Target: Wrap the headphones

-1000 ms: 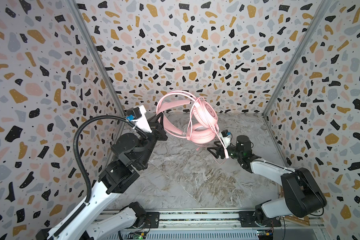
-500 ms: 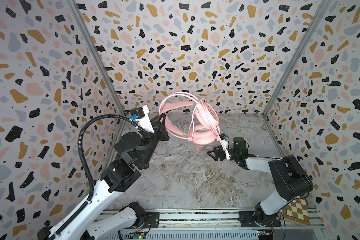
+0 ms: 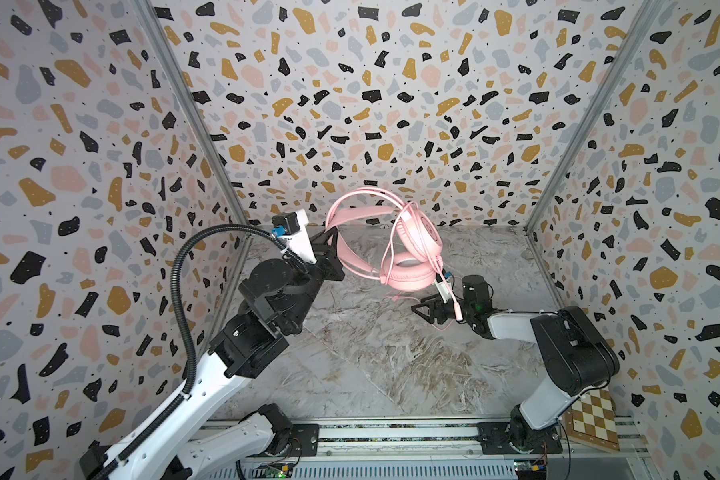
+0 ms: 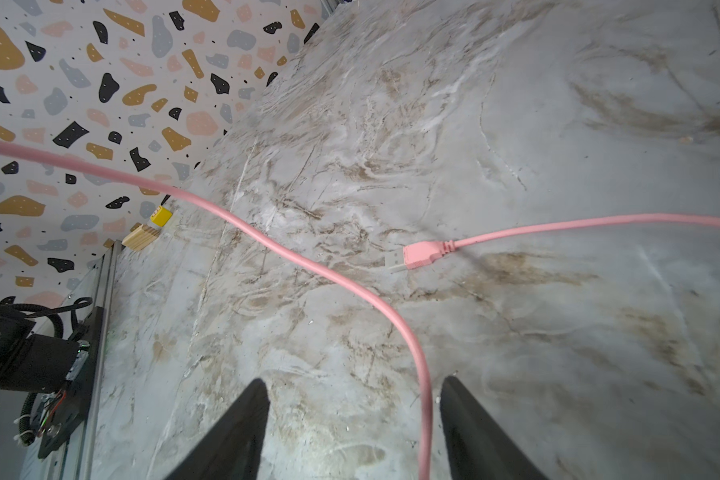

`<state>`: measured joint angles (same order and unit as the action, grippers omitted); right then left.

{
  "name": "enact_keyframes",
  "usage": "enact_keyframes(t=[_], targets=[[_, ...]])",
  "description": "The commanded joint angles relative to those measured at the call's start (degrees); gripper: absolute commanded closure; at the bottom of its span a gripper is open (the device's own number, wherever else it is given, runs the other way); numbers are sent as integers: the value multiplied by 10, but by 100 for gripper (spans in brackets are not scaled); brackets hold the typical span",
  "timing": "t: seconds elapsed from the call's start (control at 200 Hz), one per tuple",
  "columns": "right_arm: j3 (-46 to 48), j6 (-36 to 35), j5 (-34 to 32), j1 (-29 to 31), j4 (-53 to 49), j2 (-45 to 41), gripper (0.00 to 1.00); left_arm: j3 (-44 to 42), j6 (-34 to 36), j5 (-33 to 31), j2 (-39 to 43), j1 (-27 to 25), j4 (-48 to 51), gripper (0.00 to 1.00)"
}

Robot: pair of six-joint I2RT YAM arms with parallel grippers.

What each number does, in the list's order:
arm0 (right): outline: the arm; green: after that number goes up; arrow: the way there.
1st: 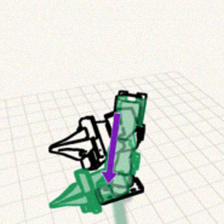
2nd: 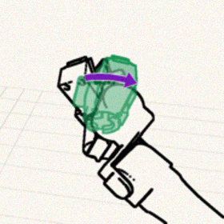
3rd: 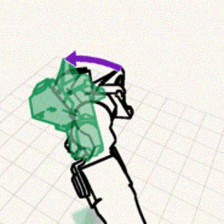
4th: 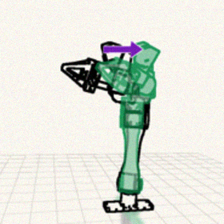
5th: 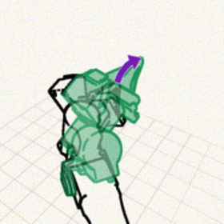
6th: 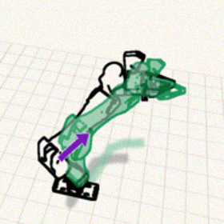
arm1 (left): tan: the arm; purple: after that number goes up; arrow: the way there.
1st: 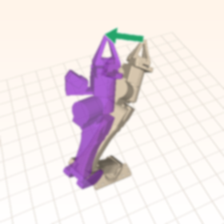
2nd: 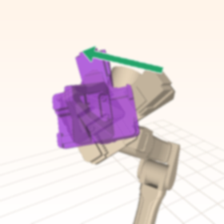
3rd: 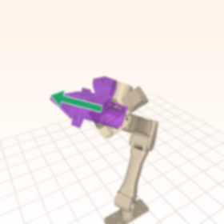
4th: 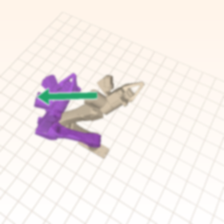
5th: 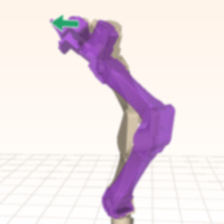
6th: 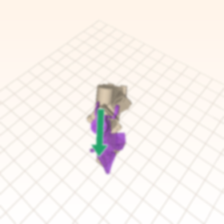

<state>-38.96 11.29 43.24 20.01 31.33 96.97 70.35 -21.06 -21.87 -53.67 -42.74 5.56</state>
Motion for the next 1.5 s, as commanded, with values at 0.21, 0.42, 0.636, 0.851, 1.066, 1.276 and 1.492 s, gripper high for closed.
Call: enact_keyframes(t=[0.21, 0.42, 0.636, 0.851, 1.066, 1.276, 1.492], targets=[[-25, -9, -8, 12, -15, 8, 50, 39, -20, 2, 2, 3, -69, 100], [-13, -25, -38, 29, -44, -26, 88, 29, 7, -31, -19, 5, -66, 100], [26, -19, -62, 72, -62, -82, 100, 37, 7, -17, -58, 9, -93, 100], [92, 17, -110, 146, -80, -199, 100, 52, -4, -10, -96, 16, -110, 100], [104, 44, -207, 247, -154, -328, 100, 30, -56, -13, -111, 44, -146, 100], [104, 64, -237, 278, -143, -332, 100, 22, -119, -27, -100, 57, -148, 100], [62, 65, -276, 315, -159, -322, 100, -15, -215, -198, -76, 57, -93, 100]])
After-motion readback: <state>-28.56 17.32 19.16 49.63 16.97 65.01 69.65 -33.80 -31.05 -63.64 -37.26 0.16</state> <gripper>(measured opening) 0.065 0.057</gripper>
